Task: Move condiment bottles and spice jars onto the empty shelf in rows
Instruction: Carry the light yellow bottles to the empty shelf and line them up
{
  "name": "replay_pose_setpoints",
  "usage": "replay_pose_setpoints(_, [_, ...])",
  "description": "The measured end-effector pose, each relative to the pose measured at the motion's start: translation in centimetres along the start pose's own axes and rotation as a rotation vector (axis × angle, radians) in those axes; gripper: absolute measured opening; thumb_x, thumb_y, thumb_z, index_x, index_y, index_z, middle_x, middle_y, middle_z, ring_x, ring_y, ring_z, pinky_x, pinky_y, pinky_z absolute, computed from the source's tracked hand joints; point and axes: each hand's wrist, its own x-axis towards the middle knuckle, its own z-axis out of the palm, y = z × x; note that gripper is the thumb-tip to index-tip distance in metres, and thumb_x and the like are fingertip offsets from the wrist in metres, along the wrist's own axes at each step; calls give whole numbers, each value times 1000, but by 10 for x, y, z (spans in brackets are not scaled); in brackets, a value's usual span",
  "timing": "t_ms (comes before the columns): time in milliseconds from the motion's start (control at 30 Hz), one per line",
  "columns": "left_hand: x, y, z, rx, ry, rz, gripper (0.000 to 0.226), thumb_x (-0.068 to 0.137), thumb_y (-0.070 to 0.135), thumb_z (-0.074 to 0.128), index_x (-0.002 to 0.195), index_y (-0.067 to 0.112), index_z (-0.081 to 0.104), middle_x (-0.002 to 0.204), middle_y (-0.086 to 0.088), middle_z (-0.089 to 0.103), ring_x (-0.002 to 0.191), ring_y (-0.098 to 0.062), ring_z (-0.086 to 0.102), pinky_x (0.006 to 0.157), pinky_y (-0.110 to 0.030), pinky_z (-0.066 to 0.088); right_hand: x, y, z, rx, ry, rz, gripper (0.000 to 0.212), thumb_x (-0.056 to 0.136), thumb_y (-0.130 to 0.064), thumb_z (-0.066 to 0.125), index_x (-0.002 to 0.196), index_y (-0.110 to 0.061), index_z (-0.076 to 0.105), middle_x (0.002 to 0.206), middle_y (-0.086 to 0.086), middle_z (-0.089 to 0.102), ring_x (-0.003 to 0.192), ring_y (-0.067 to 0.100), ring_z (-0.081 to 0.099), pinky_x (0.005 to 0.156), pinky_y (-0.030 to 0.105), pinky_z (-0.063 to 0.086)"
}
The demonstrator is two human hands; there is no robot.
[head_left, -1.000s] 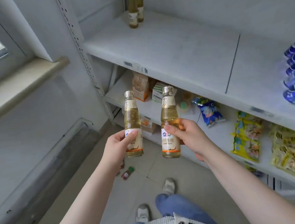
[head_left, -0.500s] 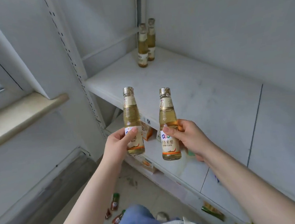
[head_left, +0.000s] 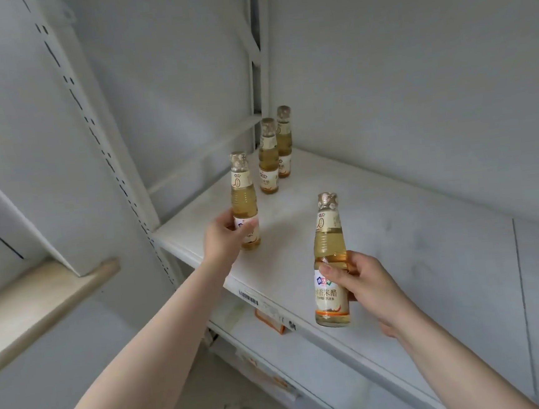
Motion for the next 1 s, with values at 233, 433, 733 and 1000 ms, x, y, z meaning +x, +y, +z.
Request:
replay_pose_setpoints(233, [86,-1,13,35,-65,68,28,76,10,76,98,26,68,92,4,72,88,-17,66,84,-32,53,44,-7,12,13,77,7,22,81,-25,71,100,-14,66,95,10,73,86,21,71,77,41,57])
replay_pose_setpoints(433, [118,-5,20,36,-98,133,33,75,10,77,99,32,70,93,10,73,87,-9,67,79,-23,52,71,-13,21,7,142,1,19,82,-21,71,99,-15,66,94,8,73,87,22,71,78,44,56])
replay_pose_setpoints(733, [128,-8,16,48,-121,164,36,74,7,78,99,31,68,89,15,71,84,-1,65,79,-20,50,99,-14,35,-8,179,-1,20,81,-22,73,98,-16,66,99,14,71,93,32,68,83,52,54])
replay_pose_setpoints(1000, [125,-8,15,47,-150,184,42,74,12,79,113,21,68,100,6,72,91,-10,67,83,-24,52,116,-16,51,-31,160,-14,22,80,-22,74,99,-16,64,102,15,70,95,33,67,81,49,55])
